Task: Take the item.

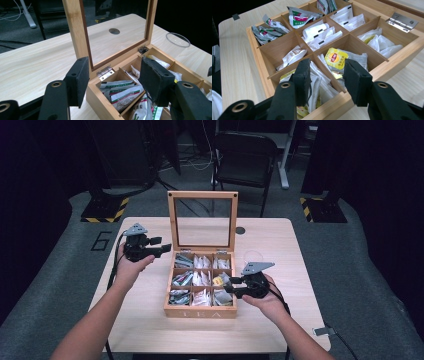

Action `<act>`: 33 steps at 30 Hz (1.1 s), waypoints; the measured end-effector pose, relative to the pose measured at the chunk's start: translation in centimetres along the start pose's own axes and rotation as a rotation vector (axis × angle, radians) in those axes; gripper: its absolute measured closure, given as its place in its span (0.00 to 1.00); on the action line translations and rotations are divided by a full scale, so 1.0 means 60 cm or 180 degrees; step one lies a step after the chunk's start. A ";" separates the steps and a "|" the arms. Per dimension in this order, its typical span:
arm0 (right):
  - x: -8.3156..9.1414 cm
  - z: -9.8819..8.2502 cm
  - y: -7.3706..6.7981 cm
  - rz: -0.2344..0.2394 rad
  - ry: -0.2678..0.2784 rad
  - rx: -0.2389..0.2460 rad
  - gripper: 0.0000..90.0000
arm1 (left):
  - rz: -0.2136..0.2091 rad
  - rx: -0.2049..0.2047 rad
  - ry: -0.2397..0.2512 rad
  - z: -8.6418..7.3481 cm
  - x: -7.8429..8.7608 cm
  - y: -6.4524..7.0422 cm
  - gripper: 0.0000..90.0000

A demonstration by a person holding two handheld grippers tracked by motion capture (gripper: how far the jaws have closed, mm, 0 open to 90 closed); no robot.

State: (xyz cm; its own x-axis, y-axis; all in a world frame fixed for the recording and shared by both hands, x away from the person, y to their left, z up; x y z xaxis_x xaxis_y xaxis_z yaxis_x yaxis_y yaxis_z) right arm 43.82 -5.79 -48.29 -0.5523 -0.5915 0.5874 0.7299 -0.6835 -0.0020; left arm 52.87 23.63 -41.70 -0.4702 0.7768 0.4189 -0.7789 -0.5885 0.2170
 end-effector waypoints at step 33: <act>-0.013 -0.023 -0.036 0.0219 0.0000 0.0106 0.96 | 0.0051 0.0049 0.0059 -0.016 0.012 -0.001 0.46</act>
State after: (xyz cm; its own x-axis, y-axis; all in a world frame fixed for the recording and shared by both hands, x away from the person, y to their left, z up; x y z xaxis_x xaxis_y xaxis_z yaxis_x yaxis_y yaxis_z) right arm 42.14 -4.44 -49.87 -0.5003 -0.6367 0.5868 0.7792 -0.6266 -0.0155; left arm 52.19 24.46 -42.24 -0.4902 0.7713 0.4060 -0.7648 -0.6041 0.2241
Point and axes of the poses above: each handheld gripper's, and its own axes: x roughly backward along the jaws, z roughly out of its top, y roughly to its right, the point moved 7 cm from there along -x, roughly forward along the jaws, and after that the axes turned 12 degrees about -z, right-handed, at the moved point
